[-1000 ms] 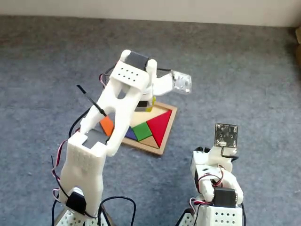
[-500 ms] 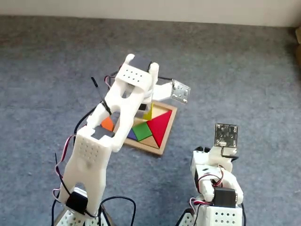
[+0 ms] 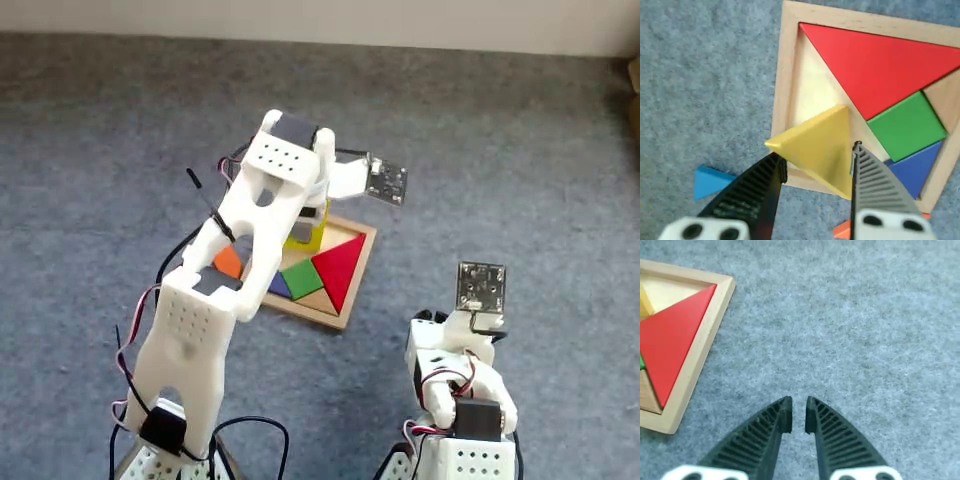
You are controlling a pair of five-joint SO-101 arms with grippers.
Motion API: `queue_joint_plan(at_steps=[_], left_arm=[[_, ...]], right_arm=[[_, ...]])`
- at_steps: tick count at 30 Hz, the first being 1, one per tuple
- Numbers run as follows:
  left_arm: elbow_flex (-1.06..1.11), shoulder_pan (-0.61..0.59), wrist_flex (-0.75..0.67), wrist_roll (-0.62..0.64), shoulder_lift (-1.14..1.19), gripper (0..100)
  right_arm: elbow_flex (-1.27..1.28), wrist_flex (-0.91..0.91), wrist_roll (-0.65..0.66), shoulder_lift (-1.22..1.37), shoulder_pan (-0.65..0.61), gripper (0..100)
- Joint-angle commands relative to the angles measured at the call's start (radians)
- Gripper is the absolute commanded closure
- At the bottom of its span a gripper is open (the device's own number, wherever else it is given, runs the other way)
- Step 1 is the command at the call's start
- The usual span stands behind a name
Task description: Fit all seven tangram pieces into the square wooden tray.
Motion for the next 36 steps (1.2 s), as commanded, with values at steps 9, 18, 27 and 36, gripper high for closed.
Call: queue_joint_plan(at_steps=[9,18,27,36], left_arm=[[-0.292,-0.042,-0.044,0.272,-0.024,78],[-0.366,-0.116,-0.061,0.531,0.013,79],[-0.374,-0.09,-0.176,0.681,0.222,88],[-0.374,0.047,-0.048,0.678,0.237,88]], right_arm=[[0.091,-0.036,0.012,-0.015,0.01,93.3],[0.091,-0.036,0.012,-0.015,0.01,93.3],[0.091,-0.033,0.012,-0.015,0.012,93.3],[0.091,-0.035,0.012,-0.015,0.012,93.3]])
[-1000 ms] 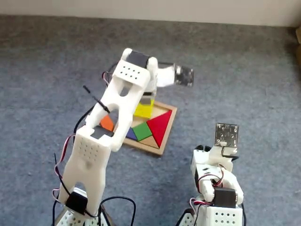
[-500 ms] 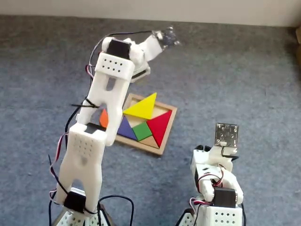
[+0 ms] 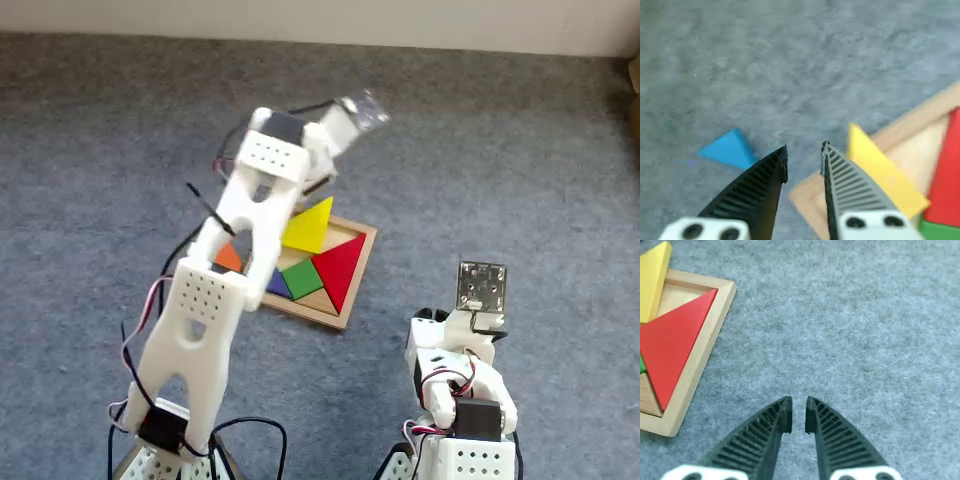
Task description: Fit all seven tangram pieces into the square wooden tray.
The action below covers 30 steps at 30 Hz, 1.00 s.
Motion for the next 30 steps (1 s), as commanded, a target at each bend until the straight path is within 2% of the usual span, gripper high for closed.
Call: queue_joint_plan(at_steps=[1,9,15,17,27,30], left_arm=[[-0.045,0.102,0.074,0.008,-0.016,88],[-0.059,0.205,0.16,0.009,-0.028,88],[-0.196,0.202,0.262,0.012,-0.077,88],[-0.229,0.174,0.27,0.017,-0.093,88],[-0.312,-0.042,0.269,0.224,-0.111,87],[-0.311,-0.096,0.267,0.273,-0.101,81]], right_arm=[[0.091,-0.022,0.012,-0.015,0.012,93.3],[0.091,-0.022,0.012,-0.015,0.012,93.3],[0.091,-0.022,0.012,-0.015,0.012,93.3],[0.091,-0.022,0.012,-0.015,0.012,93.3],[0.091,-0.021,0.012,-0.013,0.012,93.3],[0.091,-0.021,0.012,-0.013,0.012,93.3]])
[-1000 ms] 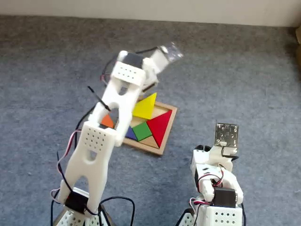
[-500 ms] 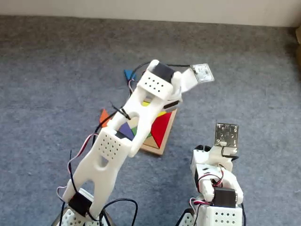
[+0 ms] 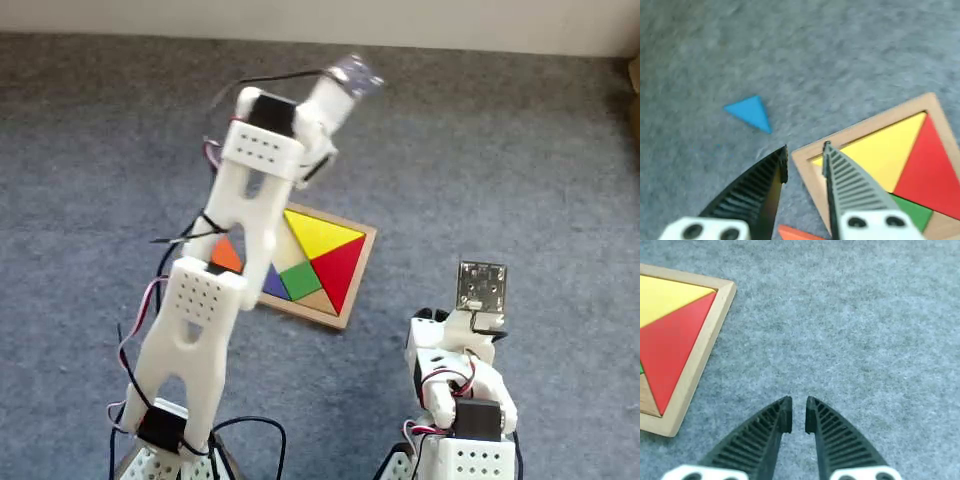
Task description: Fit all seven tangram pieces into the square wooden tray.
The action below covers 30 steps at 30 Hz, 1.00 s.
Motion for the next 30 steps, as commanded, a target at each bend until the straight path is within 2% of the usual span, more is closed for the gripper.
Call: queue_joint_plan(at_steps=[1,4,7,14,19,30], left_arm=[[-0.045,-0.085,-0.003,0.092,-0.047,78],[-0.045,-0.137,-0.061,0.175,0.002,73],[-0.041,-0.17,-0.133,0.209,0.056,71],[-0.045,-0.176,-0.282,0.212,0.208,71],[-0.045,-0.176,-0.4,0.301,0.269,71],[-0.045,-0.213,-0.528,0.365,0.357,72]], right_arm=[[0.091,-0.021,0.012,-0.013,0.012,93.3],[0.091,-0.021,0.012,-0.013,0.012,93.3],[0.091,-0.019,0.012,-0.013,0.012,93.3],[0.091,-0.019,0.012,-0.013,0.012,93.3],[0.091,-0.018,0.012,-0.013,0.012,93.3],[0.091,-0.018,0.012,-0.012,0.012,93.3]])
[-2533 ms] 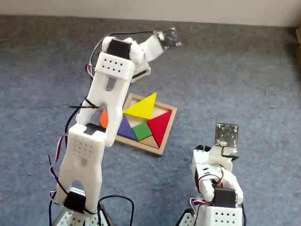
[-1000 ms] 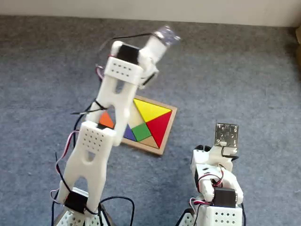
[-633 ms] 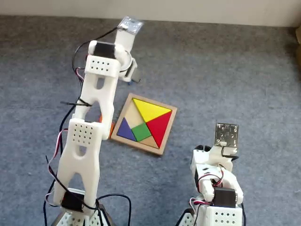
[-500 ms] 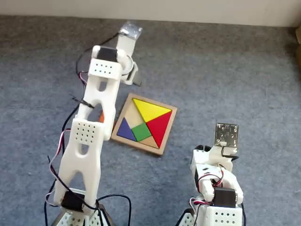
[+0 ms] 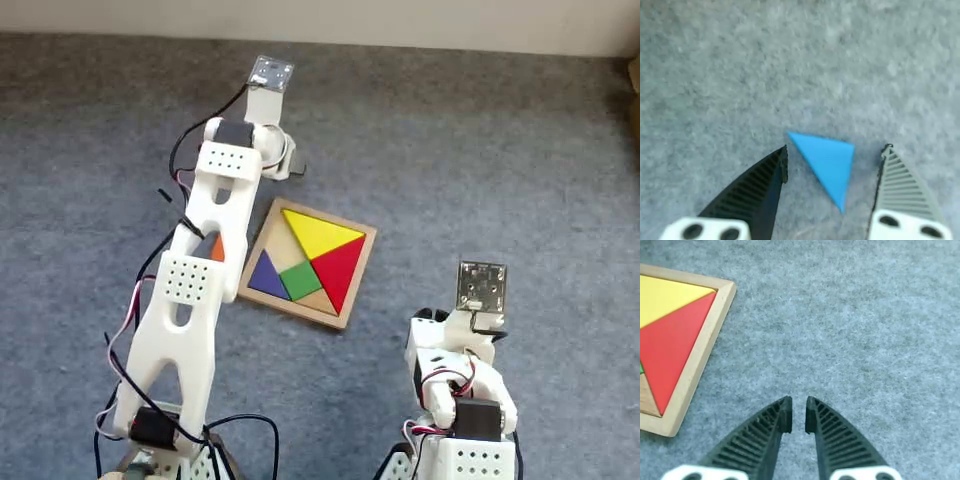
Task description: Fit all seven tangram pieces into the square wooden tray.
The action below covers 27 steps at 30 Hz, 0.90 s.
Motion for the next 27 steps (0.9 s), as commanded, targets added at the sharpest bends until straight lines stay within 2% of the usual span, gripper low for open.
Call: queue_joint_plan(at_steps=[1,6,11,15,20,23,27], left_arm=[[-0.045,-0.042,-0.055,0.011,0.012,74],[-0.041,-0.056,-0.092,0.006,0.019,84],[-0.045,-0.048,-0.075,-0.115,0.019,89],[-0.051,-0.044,0.02,-0.126,0.008,89],[-0.223,-0.031,0.221,-0.127,0.005,89],[-0.332,-0.007,0.362,-0.195,0.001,89],[-0.32,0.035,0.476,-0.238,-0.054,89]], right_arm=[[0.091,-0.018,0.012,-0.012,0.012,93.3],[0.091,-0.018,0.012,-0.012,0.012,93.3],[0.091,-0.018,0.012,-0.012,0.012,93.3],[0.091,-0.018,0.012,-0.012,0.012,93.3],[0.091,-0.018,0.012,-0.012,0.012,93.3],[0.091,-0.018,0.012,-0.012,0.012,93.3],[0.091,-0.018,0.012,-0.012,0.012,93.3]])
